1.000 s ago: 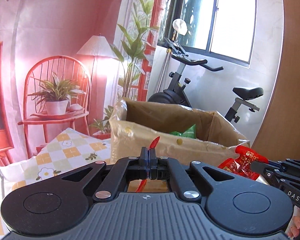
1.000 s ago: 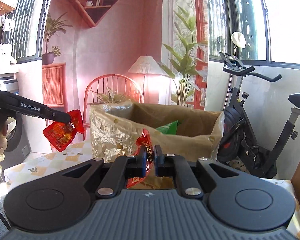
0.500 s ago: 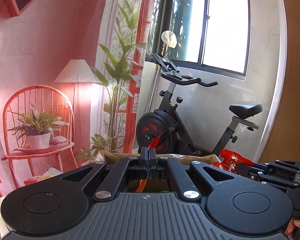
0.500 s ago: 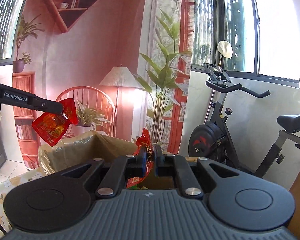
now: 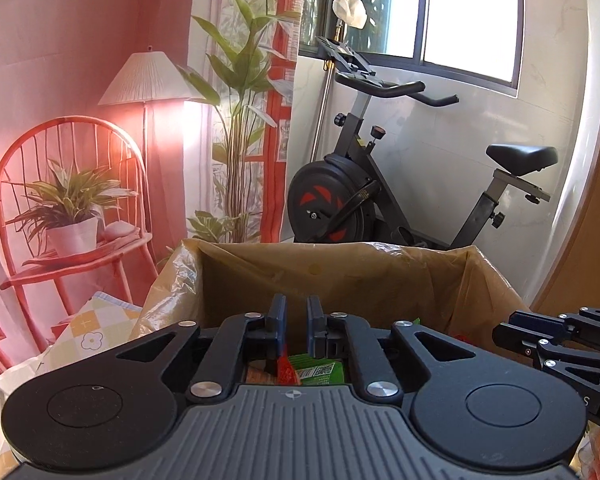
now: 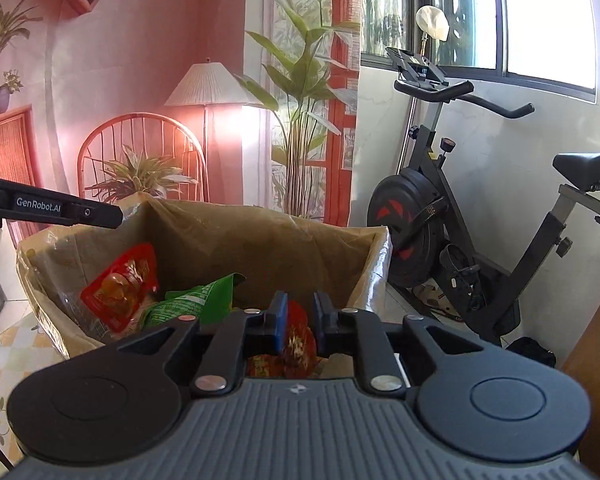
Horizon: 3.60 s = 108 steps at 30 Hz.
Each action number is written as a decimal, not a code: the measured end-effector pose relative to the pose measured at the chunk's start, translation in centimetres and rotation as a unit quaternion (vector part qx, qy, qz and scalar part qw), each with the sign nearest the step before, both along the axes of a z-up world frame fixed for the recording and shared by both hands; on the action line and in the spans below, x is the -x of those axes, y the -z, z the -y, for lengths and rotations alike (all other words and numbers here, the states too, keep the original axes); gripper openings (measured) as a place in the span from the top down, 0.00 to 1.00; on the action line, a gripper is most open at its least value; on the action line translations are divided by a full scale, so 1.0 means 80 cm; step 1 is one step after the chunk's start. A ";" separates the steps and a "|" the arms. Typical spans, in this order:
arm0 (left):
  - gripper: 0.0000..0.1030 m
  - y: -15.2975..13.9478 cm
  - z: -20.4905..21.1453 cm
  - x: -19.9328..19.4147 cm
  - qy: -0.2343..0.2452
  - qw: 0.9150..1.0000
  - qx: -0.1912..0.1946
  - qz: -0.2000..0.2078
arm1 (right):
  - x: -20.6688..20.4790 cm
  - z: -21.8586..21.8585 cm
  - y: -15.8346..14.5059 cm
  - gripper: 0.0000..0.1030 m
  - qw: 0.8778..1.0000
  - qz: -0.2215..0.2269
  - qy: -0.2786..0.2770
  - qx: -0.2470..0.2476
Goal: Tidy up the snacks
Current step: 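Carry both red packets over the box and open both tools, then move both open tools back from the box to the table snacks, then reach the right tool to the gold packet and close on it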
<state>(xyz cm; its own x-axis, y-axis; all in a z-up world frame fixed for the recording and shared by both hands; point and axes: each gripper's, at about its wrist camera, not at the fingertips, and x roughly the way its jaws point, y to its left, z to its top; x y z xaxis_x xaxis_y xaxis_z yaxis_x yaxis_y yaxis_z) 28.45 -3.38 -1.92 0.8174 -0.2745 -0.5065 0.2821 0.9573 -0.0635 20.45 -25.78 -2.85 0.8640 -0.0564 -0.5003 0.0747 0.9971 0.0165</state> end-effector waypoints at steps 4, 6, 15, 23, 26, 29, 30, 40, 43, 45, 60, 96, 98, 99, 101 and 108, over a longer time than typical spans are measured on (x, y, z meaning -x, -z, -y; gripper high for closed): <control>0.45 -0.006 -0.008 0.011 0.000 1.000 -0.001 0.006 | 0.012 -0.001 -0.007 0.60 1.000 0.008 -0.008 -0.005; 0.37 -0.012 -0.009 0.015 0.000 1.000 -0.005 0.005 | 0.017 -0.004 -0.013 0.53 1.000 0.011 -0.019 -0.009; 0.17 -0.036 -0.056 0.065 -0.016 1.000 0.012 0.016 | 0.056 -0.014 -0.028 0.20 0.998 0.020 -0.049 -0.040; 0.16 -0.028 -0.096 0.116 -0.030 0.999 0.012 0.020 | 0.098 -0.022 -0.024 0.09 0.996 0.021 -0.059 -0.069; 0.16 -0.012 -0.109 0.131 -0.040 0.999 0.015 0.011 | 0.114 -0.024 -0.016 0.09 0.995 0.016 -0.057 -0.077; 0.16 0.006 -0.121 0.143 -0.052 0.998 0.018 -0.002 | 0.129 -0.024 -0.004 0.09 0.995 0.014 -0.053 -0.086; 0.16 0.012 -0.123 0.146 -0.056 0.998 0.017 -0.007 | 0.132 -0.024 0.000 0.09 0.995 0.012 -0.052 -0.089; 0.16 0.056 -0.152 0.162 -0.080 0.995 0.015 -0.053 | 0.154 -0.026 0.054 0.09 0.992 -0.031 -0.031 -0.122; 0.16 0.072 -0.156 0.168 -0.085 0.994 0.009 -0.066 | 0.158 -0.030 0.073 0.09 0.990 -0.046 -0.030 -0.127; 0.16 0.084 -0.156 0.171 -0.087 0.993 0.005 -0.075 | 0.161 -0.033 0.086 0.09 0.990 -0.056 -0.031 -0.127; 0.16 0.130 -0.144 0.168 -0.091 0.992 -0.024 -0.079 | 0.158 -0.041 0.147 0.09 0.990 -0.093 -0.027 -0.104; 0.17 0.160 -0.133 0.154 -0.074 0.992 -0.035 -0.093 | 0.103 -0.059 0.211 0.11 0.985 -0.162 -0.045 -0.044; 0.17 0.161 -0.132 0.154 -0.073 0.992 -0.036 -0.095 | 0.106 -0.060 0.211 0.11 0.985 -0.163 -0.046 -0.045; 0.17 0.162 -0.132 0.154 -0.073 0.992 -0.036 -0.096 | 0.107 -0.059 0.211 0.11 0.985 -0.163 -0.046 -0.045; 0.17 0.161 -0.132 0.155 -0.073 0.992 -0.035 -0.096 | 0.111 -0.060 0.211 0.11 0.984 -0.164 -0.045 -0.043; 0.17 0.158 -0.135 0.158 -0.072 0.993 -0.027 -0.090 | 0.124 -0.055 0.209 0.11 0.984 -0.169 -0.042 -0.035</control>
